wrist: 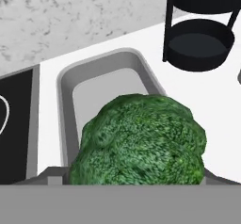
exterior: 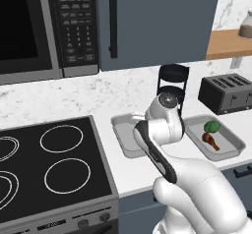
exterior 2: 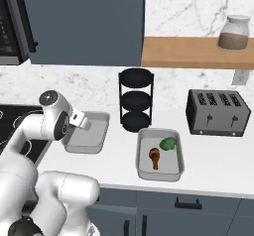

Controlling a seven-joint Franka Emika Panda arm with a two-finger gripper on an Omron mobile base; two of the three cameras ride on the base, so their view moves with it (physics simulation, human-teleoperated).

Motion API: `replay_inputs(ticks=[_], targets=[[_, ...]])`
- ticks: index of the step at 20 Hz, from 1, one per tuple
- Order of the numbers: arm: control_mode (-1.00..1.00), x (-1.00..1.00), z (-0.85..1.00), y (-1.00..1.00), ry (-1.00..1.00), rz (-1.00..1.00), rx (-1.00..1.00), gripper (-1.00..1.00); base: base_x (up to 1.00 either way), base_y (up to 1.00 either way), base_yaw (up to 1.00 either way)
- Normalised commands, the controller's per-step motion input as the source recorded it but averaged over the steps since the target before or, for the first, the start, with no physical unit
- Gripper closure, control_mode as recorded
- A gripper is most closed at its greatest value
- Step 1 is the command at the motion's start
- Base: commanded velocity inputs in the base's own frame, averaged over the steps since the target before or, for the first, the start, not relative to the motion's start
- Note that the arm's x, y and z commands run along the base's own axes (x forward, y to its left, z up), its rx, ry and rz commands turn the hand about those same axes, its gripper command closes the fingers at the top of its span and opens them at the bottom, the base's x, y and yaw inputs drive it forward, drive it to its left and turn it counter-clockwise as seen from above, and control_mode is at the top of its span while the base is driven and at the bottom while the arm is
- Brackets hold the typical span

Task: Place one broccoli and one chicken drumstick in each tupperware on the nearby counter, to pack two identical lunches.

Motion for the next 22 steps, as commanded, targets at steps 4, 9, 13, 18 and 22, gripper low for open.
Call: replay_inputs(ticks=[4,9,13,18,22], targets=[[-1.0,0.36,-0.32,0.05,0.01,0.0,-0.01,1.0,0.0,0.0,0.0],[-1.0,0.39,-0.4,0.0,0.0,0.0,0.0,1.0,0.0,0.0,0.0],[-1.0,0.42,-0.34,0.0,0.0,0.0,0.0,1.0,0.0,0.0,0.0],[-1.0,0.44,-0.3,0.0,0.0,0.0,0.0,1.0,0.0,0.0,0.0],[-1.0,0.46,-0.24,0.0,0.0,0.0,0.0,-1.0,0.0,0.0,0.0]])
